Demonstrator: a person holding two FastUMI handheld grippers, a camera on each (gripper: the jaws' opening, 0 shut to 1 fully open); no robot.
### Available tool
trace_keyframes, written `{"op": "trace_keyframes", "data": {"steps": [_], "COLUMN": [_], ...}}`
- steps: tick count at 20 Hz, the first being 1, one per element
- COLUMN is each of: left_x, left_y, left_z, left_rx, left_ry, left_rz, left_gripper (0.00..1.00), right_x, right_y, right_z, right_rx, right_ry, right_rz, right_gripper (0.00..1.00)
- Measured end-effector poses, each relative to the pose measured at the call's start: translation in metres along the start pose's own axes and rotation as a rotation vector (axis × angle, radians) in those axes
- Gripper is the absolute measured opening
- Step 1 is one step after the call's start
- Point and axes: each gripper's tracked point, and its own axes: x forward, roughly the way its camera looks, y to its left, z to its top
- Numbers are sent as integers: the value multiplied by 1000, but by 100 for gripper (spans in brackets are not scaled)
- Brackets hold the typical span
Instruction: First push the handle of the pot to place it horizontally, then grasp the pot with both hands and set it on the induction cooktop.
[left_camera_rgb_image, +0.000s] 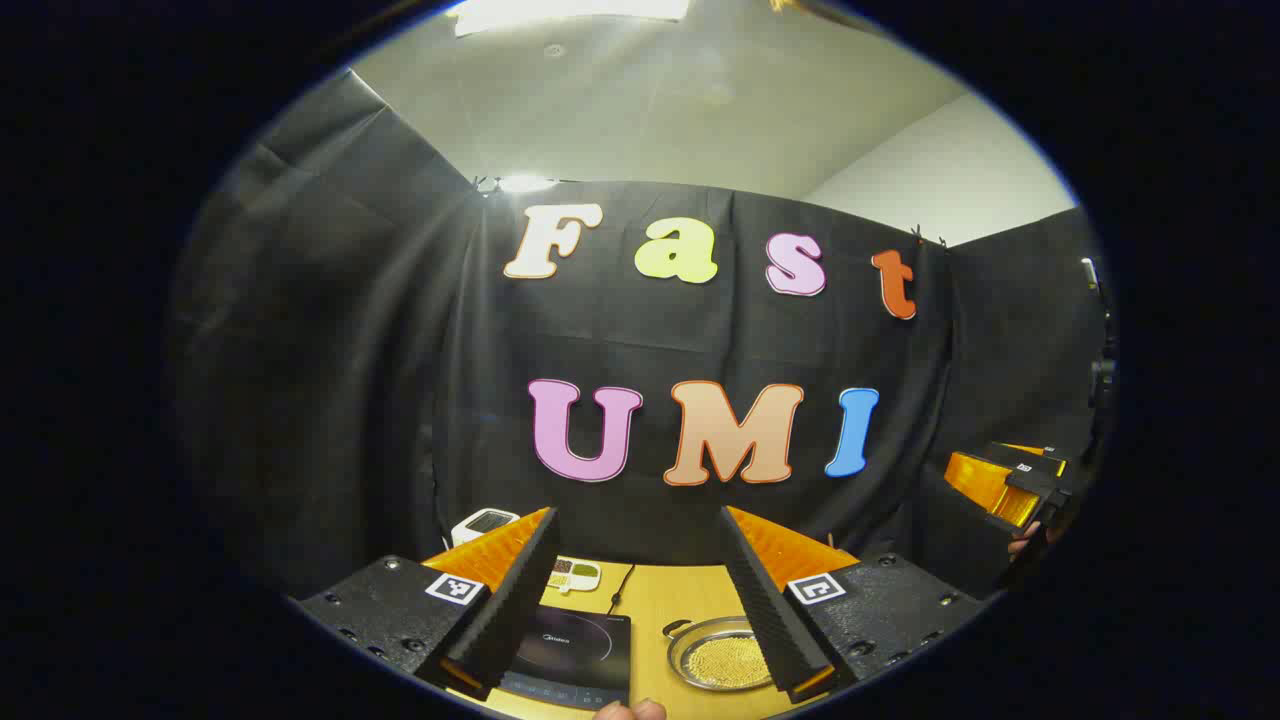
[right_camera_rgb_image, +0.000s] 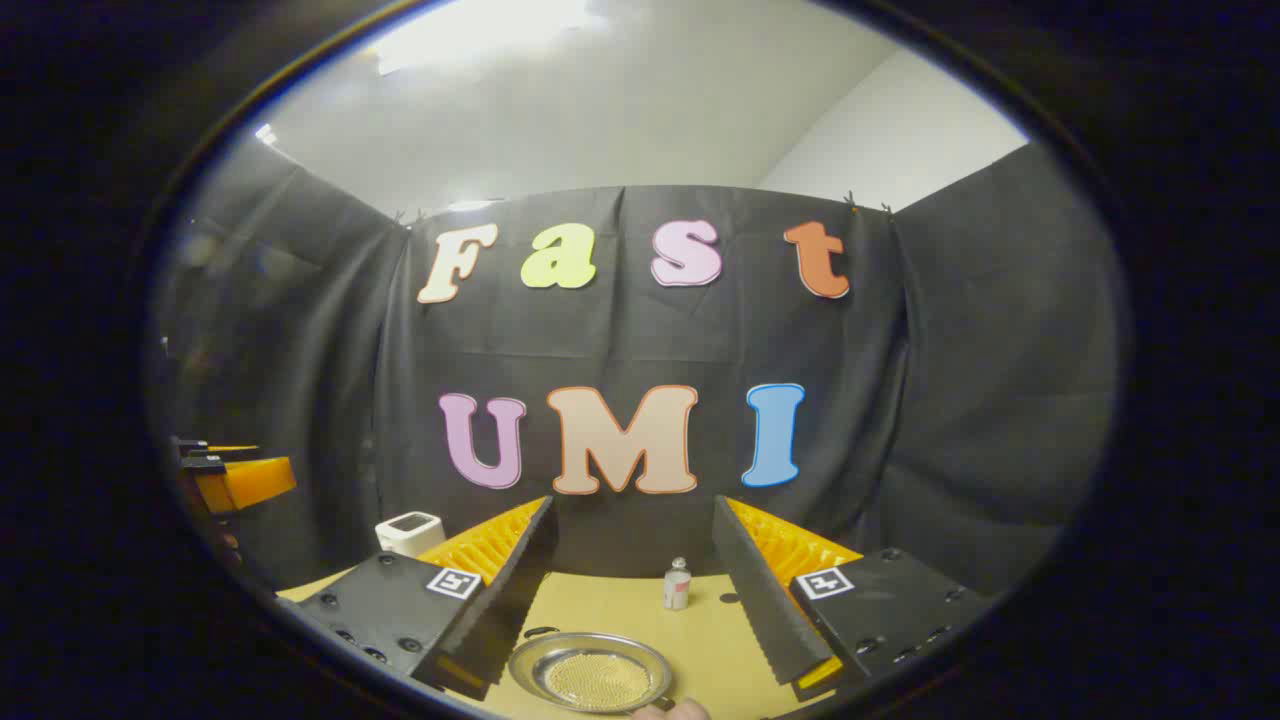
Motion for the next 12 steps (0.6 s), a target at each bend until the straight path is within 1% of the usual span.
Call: {"op": "trace_keyframes", "data": {"steps": [2,4,5,6,7,8,9,11,12], "left_x": [2,1,2,1,1,1,3,2,3], "left_y": [2,6,8,9,9,9,7,6,5], "left_z": [0,3,3,5,6,10,14,13,13], "left_rx": [-15,-6,4,13,21,26,31,34,35], "left_ry": [2,-4,-7,-11,-14,-25,-33,-34,-32], "left_rz": [0,-4,-7,-9,-13,-19,-25,-37,-41], "left_gripper": [91,91,94,95,91,94,91,91,92], "right_x": [0,1,1,1,0,0,-1,-1,0], "right_y": [6,12,16,18,18,18,19,19,20], "right_z": [2,8,7,5,4,3,4,6,6], "right_rx": [-18,-14,-13,-20,-26,-27,-25,-23,-25], "right_ry": [2,-11,-10,-6,1,4,2,3,3], "right_rz": [8,8,9,9,9,7,5,-1,-2], "right_gripper": [99,99,99,99,99,98,99,98,99]}}
